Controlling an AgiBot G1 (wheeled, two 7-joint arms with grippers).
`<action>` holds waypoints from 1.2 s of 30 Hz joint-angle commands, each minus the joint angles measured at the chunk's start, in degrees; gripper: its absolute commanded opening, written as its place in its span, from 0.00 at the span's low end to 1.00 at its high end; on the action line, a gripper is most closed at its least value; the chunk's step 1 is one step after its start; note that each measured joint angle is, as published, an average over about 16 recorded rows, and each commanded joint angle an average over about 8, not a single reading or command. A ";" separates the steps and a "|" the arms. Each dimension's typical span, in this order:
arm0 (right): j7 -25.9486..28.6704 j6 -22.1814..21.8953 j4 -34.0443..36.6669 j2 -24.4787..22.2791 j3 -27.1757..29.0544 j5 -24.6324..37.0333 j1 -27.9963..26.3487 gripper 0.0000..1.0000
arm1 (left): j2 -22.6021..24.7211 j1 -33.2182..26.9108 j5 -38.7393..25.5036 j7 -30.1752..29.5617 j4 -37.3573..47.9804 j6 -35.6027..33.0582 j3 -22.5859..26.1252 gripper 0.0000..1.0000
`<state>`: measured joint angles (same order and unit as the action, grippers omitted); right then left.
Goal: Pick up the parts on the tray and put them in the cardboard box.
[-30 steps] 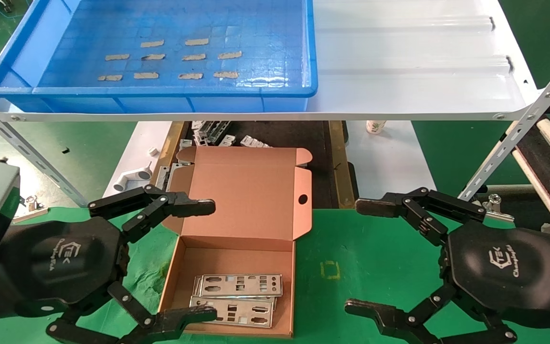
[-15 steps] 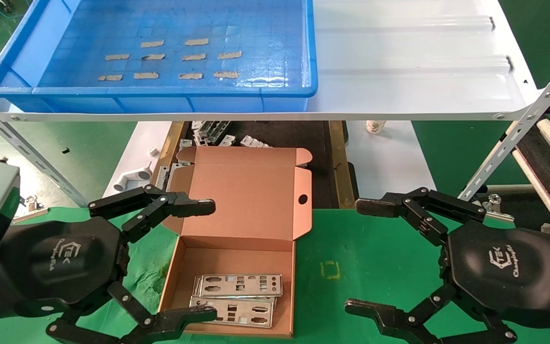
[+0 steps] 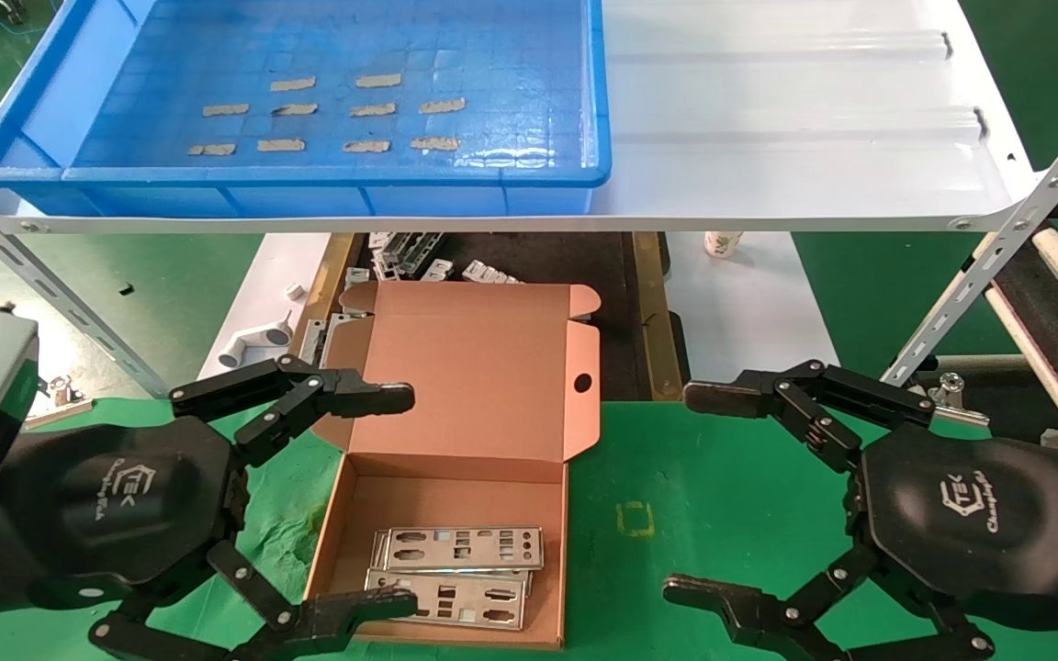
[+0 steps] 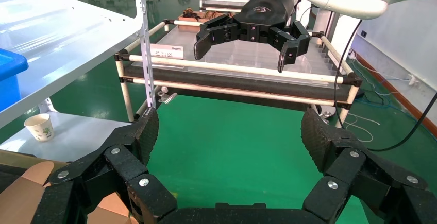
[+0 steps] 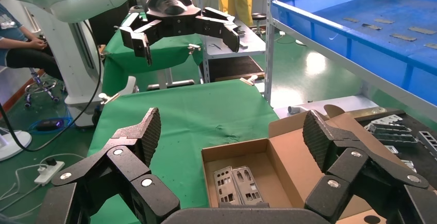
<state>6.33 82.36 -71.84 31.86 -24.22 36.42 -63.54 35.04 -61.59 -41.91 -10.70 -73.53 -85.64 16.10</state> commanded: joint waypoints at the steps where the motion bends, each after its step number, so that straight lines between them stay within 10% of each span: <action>1: 0.00 0.00 0.00 0.00 0.00 0.00 0.00 1.00 | 0.00 0.00 0.00 0.00 0.00 0.00 0.00 1.00; 36: 0.00 0.00 0.00 0.00 0.00 0.00 0.00 1.00 | 0.00 0.00 0.00 0.00 0.00 0.00 0.00 1.00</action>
<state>6.33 82.36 -71.84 31.86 -24.22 36.42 -63.54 35.04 -61.59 -41.91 -10.70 -73.53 -85.64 16.10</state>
